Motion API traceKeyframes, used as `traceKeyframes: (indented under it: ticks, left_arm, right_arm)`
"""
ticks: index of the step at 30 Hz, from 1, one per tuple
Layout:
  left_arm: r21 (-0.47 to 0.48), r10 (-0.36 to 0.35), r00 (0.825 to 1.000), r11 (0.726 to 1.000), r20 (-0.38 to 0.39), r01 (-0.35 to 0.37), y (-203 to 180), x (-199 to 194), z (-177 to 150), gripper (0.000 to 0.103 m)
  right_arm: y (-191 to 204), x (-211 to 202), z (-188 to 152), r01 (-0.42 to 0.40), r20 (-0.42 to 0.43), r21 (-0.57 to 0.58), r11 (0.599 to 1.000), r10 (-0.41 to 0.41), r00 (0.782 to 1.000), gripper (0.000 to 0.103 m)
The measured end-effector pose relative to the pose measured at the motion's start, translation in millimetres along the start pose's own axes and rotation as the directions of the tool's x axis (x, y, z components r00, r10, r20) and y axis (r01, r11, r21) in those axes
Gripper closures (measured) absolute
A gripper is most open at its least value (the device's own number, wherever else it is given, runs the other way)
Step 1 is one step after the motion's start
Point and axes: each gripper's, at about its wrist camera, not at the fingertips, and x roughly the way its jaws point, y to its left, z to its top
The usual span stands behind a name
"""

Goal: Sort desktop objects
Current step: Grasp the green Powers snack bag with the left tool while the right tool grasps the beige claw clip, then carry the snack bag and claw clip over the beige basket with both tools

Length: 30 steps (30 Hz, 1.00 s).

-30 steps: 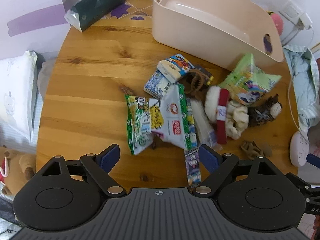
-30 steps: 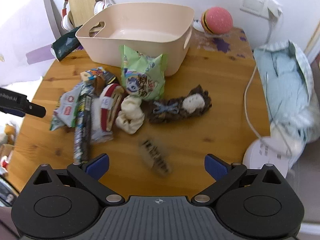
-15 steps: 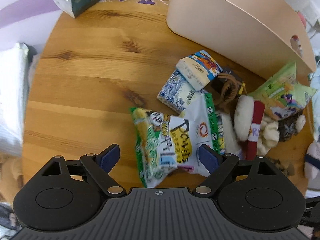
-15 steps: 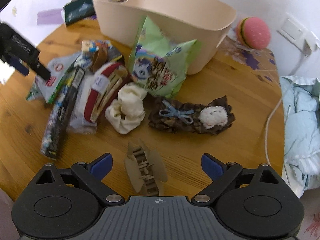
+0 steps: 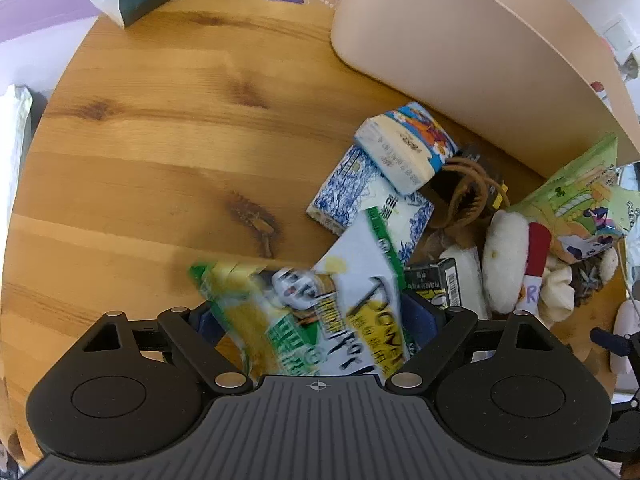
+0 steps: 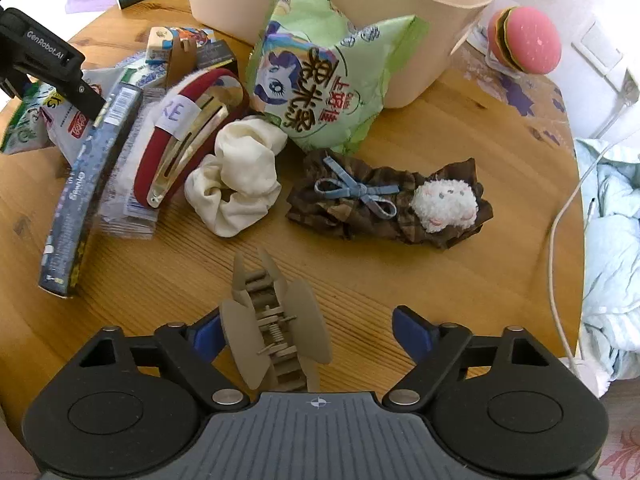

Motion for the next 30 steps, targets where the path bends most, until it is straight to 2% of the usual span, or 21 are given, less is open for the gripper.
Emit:
traceKeyframes:
  ticks: [4,5,7,9,12,23,25,30]
  left_arm:
    - [-0.019,0.022,0.999,1.000,0.028,-0.021,-5,-1,-5,0.016]
    - [-0.022,0.027,0.999,0.999,0.029,-0.026,-6,-2,-6,0.019]
    - [-0.069,0.039,0.998,0.997,0.051,-0.036,-7,-5,-9,0.033]
    - [-0.091,0.020,0.998,0.996,0.057,-0.015,-6,-7,-13,0.037]
    - [-0.116,0.005,0.998,0.993,0.070,0.003,-5,-10,-18,0.041]
    - [-0.209,-0.004,0.991,0.977,0.135,0.032,-9,-39,-18,0.041]
    - [-0.214,0.007,0.988,0.976,0.155,0.027,0,-48,-27,0.041]
    - [-0.237,0.045,0.976,0.971,0.212,0.006,-4,-63,-14,0.041]
  right_arm:
    - [0,5,-2,-0.021,-0.008,0.025,0.999,0.022,1.000,0.026]
    - [0,4,-3,-0.032,0.001,0.033,0.999,0.032,0.999,0.030]
    - [1,3,-2,-0.050,0.006,0.032,0.998,0.050,0.999,0.037]
    - [1,2,-3,-0.074,0.010,0.037,0.997,0.073,0.997,0.050]
    - [2,1,-4,-0.096,0.010,0.034,0.995,0.095,0.995,0.059]
    - [5,-20,-3,-0.127,0.052,0.044,0.991,0.125,0.991,0.062]
    - [4,-26,-1,-0.130,0.064,0.035,0.991,0.127,0.990,0.062]
    - [2,-39,8,-0.120,0.091,-0.005,0.993,0.120,0.989,0.062]
